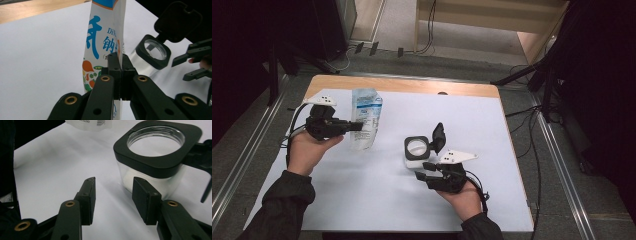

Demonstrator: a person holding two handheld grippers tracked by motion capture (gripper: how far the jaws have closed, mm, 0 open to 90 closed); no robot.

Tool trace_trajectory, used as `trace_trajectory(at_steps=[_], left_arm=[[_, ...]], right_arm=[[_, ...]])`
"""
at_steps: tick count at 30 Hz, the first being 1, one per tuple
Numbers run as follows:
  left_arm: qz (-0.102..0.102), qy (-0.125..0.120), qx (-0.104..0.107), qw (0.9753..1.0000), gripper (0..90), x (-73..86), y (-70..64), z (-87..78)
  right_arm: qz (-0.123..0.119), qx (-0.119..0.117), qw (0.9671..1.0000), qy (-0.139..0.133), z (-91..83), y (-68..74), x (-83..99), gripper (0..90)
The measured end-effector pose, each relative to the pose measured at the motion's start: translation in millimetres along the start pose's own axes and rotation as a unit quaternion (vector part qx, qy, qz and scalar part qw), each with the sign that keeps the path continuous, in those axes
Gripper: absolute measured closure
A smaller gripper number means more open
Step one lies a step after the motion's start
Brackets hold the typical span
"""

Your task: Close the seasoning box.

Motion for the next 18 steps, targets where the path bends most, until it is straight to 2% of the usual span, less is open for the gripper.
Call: trace_trajectory(at_steps=[9, 18], left_arm=[[-0.007, -0.002, -0.013, 0.9999, 90.0, -3.9, 14.0, 6.0], [-0.018, -0.017, -0.025, 0.9994, 90.0, -10.0, 29.5, 11.5]], right_arm=[[0.019, 0.016, 0.9997, -0.004, -11.8, -12.2, 3.2, 55.0], [0.033, 0.028, 0.9990, -0.006, -19.0, -22.1, 6.5, 55.0]])
Point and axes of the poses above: each handheld gripper's, and its own axes: z roughly forward along the jaws, x roughly out of its underside, y roughly to its left, the point moved 5 cm from there along z, roughly forward along the jaws, and after that the axes turned 9 degrees about y, right-handed, at the moved point
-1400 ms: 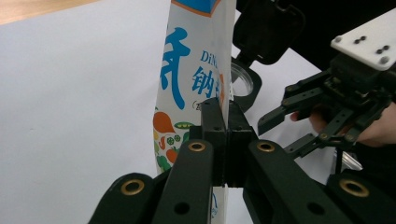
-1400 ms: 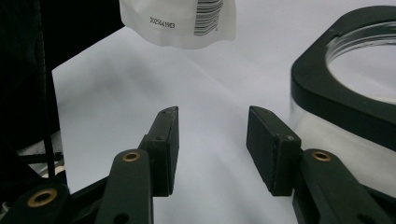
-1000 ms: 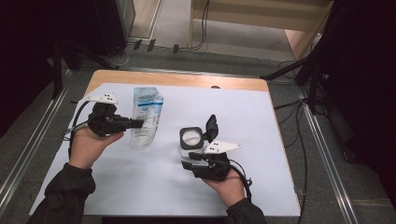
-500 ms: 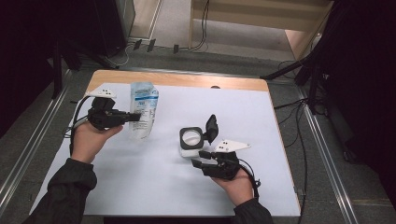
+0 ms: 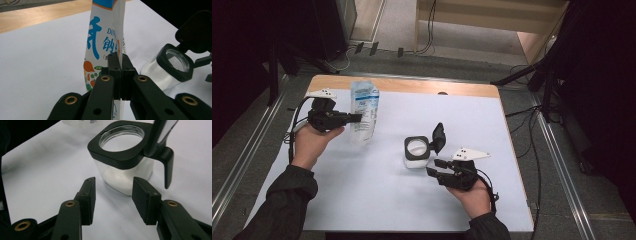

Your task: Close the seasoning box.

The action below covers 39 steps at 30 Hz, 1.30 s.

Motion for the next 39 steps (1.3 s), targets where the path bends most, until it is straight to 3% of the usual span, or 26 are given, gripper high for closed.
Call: trace_trajectory(at_steps=[8, 15, 20, 39], left_arm=[[-0.002, -0.012, -0.010, 0.9999, 90.0, -1.1, 12.5, 7.0], [-0.002, 0.007, -0.029, 0.9996, 90.0, 5.7, 23.5, 20.3], [-0.015, -0.009, -0.019, 0.9997, 90.0, 9.3, 28.7, 19.4], [-0.004, 0.006, -0.010, 0.9999, 88.2, 35.9, 24.1, 11.7]], right_arm=[[0.015, 0.006, 0.9999, -0.005, -5.0, -10.4, 0.2, 55.2], [0.025, 0.010, 0.9996, -0.005, -5.0, -19.5, -0.4, 55.2], [0.027, 0.007, 0.9996, -0.007, -4.4, -21.4, -0.7, 55.2], [0.022, 0.009, 0.9995, -0.019, -7.8, -24.7, -11.7, 55.2]])
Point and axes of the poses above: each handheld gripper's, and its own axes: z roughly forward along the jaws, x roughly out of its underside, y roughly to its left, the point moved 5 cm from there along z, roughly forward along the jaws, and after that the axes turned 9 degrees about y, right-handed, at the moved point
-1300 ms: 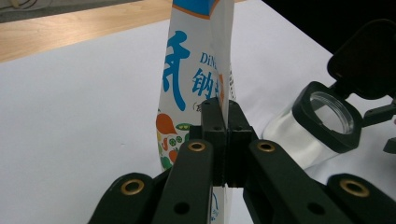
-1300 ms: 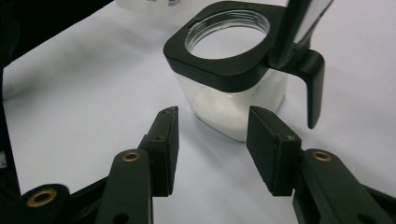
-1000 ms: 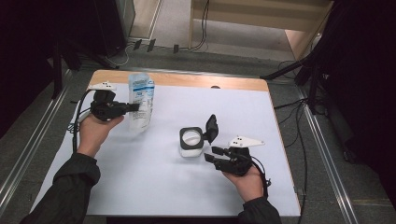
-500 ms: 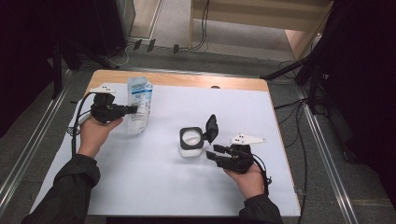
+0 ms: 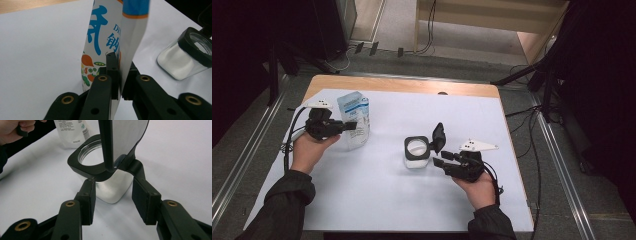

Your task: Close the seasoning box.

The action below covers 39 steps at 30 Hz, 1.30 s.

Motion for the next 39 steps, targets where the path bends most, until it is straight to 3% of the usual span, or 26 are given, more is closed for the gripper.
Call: trace_trajectory(at_steps=[9, 20, 26, 34, 39], left_arm=[[0.001, -0.006, -0.002, 1.0000, 84.8, 2.6, -0.3, -3.4], [0.004, -0.015, 0.002, 0.9999, 71.7, 1.9, -4.0, -8.0], [0.009, -0.010, -0.004, 0.9999, 58.8, 2.5, -8.0, -11.3], [0.005, -0.011, -0.002, 0.9999, 45.9, 6.0, -12.4, -19.3], [0.020, -0.008, -0.012, 0.9997, 41.7, 11.8, -16.1, -24.3]], right_arm=[[-0.001, 0.004, 1.0000, -0.002, -1.6, -3.8, -5.5, 58.0], [-0.009, 0.002, 1.0000, 0.002, -9.2, -8.5, -6.4, 63.1], [-0.009, -0.006, 0.9999, 0.000, -18.0, -10.4, -8.8, 77.0], [0.025, 0.022, 0.9994, -0.011, -21.9, -22.6, -14.0, 90.0], [0.028, 0.024, 0.9992, -0.014, -18.0, -24.5, -18.9, 90.0]])
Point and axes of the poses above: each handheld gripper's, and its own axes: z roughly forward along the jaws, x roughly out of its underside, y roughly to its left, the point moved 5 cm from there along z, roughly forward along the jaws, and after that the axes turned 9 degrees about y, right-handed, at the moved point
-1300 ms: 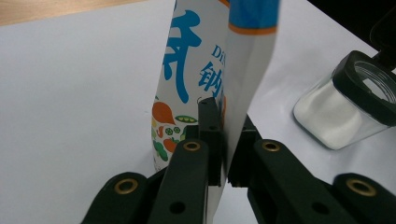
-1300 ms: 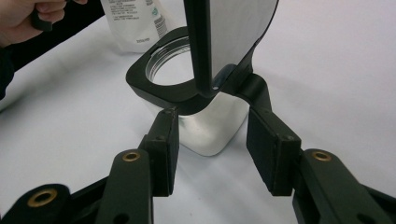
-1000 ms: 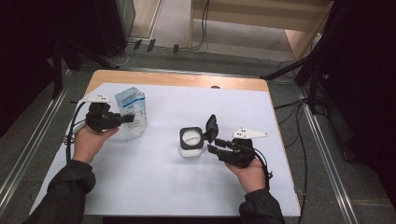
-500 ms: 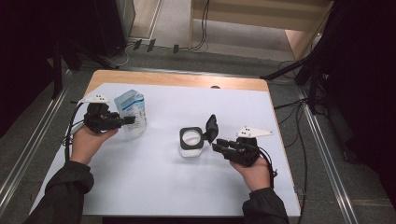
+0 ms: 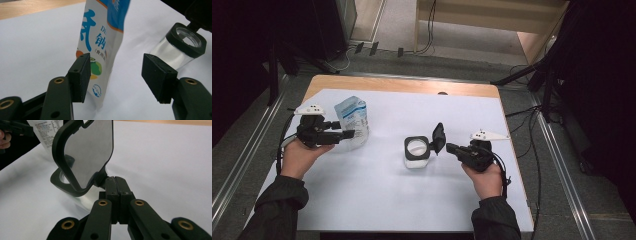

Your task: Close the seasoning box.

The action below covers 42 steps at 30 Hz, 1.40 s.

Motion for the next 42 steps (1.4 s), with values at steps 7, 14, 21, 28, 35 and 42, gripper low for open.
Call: trace_trajectory(at_steps=[7, 14, 21, 28, 35, 42], left_arm=[[-0.005, 0.002, -0.001, 1.0000, 41.2, 6.5, -2.0, -5.3], [-0.012, 0.002, -0.001, 0.9999, 41.0, 14.4, -4.7, -9.1], [-0.015, 0.004, 0.000, 0.9999, 40.9, 22.7, -10.0, -12.8], [-0.016, 0.014, 0.002, 0.9998, 40.9, 34.1, -16.5, -15.0], [-0.012, 0.017, 0.006, 0.9998, 41.0, 40.4, -22.4, -18.9], [-0.017, 0.018, 0.008, 0.9997, 40.9, 46.7, -22.6, -20.6]], right_arm=[[0.005, -0.011, 0.9999, -0.008, 4.2, -0.2, -4.9, 90.0], [0.013, -0.019, 0.9996, -0.016, 8.0, -0.1, -10.3, 90.0], [0.007, -0.027, 0.9995, -0.016, 14.8, 5.2, -16.4, 90.0], [0.010, -0.023, 0.9995, -0.019, 19.0, 6.0, -20.7, 90.0], [0.017, -0.029, 0.9990, -0.031, 22.6, 7.3, -29.0, 90.0], [0.012, -0.035, 0.9988, -0.032, 24.8, 11.5, -35.0, 90.0]])
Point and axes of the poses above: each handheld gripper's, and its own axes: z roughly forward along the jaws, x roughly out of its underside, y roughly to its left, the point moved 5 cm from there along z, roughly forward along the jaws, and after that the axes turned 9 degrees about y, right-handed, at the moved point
